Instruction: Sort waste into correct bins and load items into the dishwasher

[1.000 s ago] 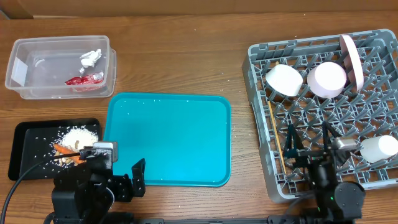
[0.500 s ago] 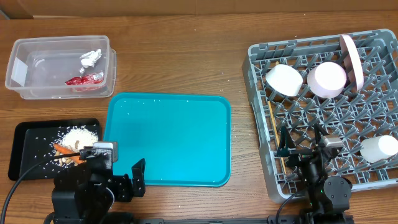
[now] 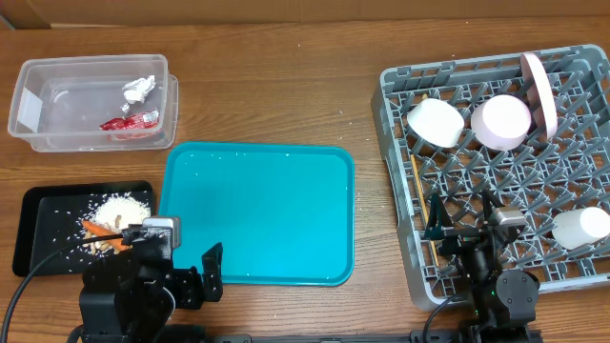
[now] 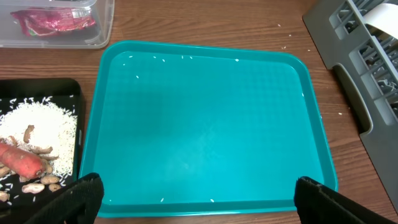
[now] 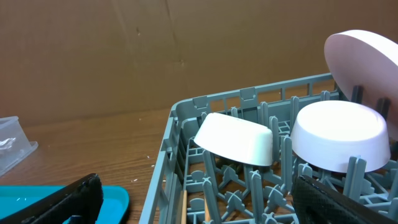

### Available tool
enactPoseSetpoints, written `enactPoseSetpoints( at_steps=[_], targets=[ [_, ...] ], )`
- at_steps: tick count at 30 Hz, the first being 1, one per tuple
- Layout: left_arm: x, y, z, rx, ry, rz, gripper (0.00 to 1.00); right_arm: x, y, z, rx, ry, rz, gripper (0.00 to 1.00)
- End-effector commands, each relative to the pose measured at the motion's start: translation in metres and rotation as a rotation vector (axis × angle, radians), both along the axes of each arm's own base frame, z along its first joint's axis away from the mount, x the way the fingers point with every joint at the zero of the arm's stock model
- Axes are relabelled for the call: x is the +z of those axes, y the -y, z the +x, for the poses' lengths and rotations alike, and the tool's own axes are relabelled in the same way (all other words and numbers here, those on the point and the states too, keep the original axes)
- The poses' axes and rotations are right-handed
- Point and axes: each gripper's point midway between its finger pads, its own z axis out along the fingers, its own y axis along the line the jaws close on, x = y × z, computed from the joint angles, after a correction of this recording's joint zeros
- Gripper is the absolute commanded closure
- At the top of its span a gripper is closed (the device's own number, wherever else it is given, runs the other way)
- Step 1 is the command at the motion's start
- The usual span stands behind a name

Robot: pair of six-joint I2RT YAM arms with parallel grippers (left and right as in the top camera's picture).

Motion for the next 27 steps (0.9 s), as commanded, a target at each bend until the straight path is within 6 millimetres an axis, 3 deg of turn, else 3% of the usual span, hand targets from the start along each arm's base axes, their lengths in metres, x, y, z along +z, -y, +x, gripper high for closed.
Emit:
enactPoseSetpoints(
  at_steps=[1,14,18,23,27],
  targets=[
    [-0.001,-0.002,0.0,0.018,0.002,-0.001,0.0,-0.001,0.002,0.0,-0.012,0.009,-0.004,0.0],
    [-0.007,-0.004,-0.005,0.02,0.006,0.007,0.0,-0.001,0.002,0.0,-0.012,0.009,-0.004,0.0],
    [-0.017,-0.005,0.011,0.017,0.137,0.022,0.0,-0.001,0.002,0.0,-0.012,0.009,-0.004,0.0],
    [-0.047,-0.001,0.038,0.009,0.316,0.005,0.0,-0.001,0.002,0.0,-0.012,0.009,-0.004,0.0],
    [-0.046,-0.001,0.065,0.014,0.545,-0.001,0.0,-0.001,0.002,0.0,-0.012,0.009,-0.004,0.0]
  ],
)
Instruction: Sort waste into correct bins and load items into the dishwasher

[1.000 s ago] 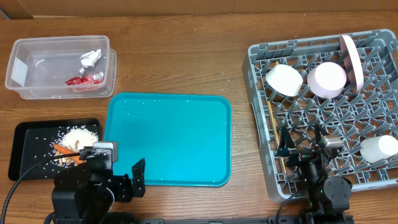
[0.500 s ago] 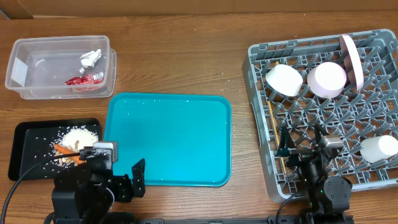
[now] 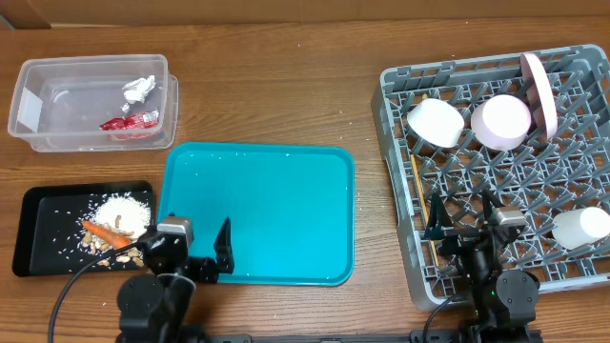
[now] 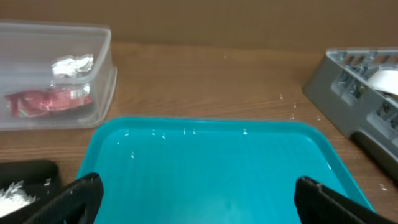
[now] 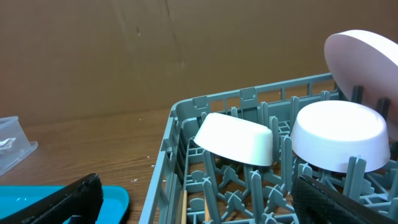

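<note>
The teal tray (image 3: 257, 211) lies mid-table, bare but for rice grains (image 4: 186, 132). My left gripper (image 3: 195, 250) sits open at its near left edge, nothing between the fingers (image 4: 68, 200). The grey dish rack (image 3: 396, 181) holds a white bowl (image 3: 437, 122), a pink bowl (image 3: 501, 122), an upright pink plate (image 3: 537, 88), a white cup (image 3: 581, 227) and chopsticks (image 3: 420, 205). My right gripper (image 3: 460, 221) rests open over the rack's near left part. The clear bin (image 3: 38, 133) holds a red wrapper (image 3: 131, 122) and crumpled foil (image 3: 139, 88). A black tray (image 3: 38, 238) carries rice, carrot and peanuts (image 3: 112, 227).
Bare wooden table lies between the teal tray and the rack, and behind the tray. A brown cardboard wall (image 5: 155, 50) stands at the back. In the right wrist view the white bowl (image 5: 236, 138) and pink bowl (image 5: 339, 134) sit close ahead.
My left arm has shifted right and its camera has tilted up: the view now takes in the clear bin and back wall. The right arm has not moved.
</note>
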### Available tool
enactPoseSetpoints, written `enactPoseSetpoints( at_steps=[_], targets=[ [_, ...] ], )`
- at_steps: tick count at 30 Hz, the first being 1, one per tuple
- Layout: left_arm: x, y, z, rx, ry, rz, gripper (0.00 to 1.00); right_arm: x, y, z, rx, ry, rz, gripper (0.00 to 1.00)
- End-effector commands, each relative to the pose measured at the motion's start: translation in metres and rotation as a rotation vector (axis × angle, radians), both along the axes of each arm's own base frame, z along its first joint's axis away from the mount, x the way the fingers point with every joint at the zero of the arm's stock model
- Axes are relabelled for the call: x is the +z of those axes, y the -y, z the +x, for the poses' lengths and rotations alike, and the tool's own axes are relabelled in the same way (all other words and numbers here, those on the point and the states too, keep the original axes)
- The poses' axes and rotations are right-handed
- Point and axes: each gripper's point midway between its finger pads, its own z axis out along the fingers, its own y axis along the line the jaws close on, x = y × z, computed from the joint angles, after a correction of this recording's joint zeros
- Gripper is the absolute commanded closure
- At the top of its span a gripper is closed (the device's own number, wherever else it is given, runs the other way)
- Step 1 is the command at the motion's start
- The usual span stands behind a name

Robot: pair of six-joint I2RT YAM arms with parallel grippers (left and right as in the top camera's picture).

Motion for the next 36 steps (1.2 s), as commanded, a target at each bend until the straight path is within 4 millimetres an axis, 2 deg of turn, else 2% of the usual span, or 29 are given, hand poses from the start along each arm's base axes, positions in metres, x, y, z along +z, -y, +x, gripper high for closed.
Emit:
enactPoseSetpoints(
  at_steps=[1,6,9,14,36],
  targets=[
    [0.003,-0.002,0.016,0.01,0.171,0.007,0.0,-0.001,0.002,0.0,-0.012,0.009,-0.003,0.0],
    [0.01,-0.006,0.029,0.033,0.332,0.048,0.0,-0.001,0.002,0.0,-0.012,0.009,-0.003,0.0],
    [0.003,-0.005,0.034,0.023,0.377,0.069,0.0,-0.001,0.002,0.0,-0.012,0.009,-0.003,0.0],
    [-0.027,-0.005,0.033,0.014,0.257,0.095,0.0,-0.001,0.002,0.0,-0.012,0.009,-0.003,0.0],
    [-0.026,-0.005,0.034,0.014,0.262,0.094,0.0,-0.001,0.002,0.0,-0.012,0.009,-0.003,0.0]
  ],
)
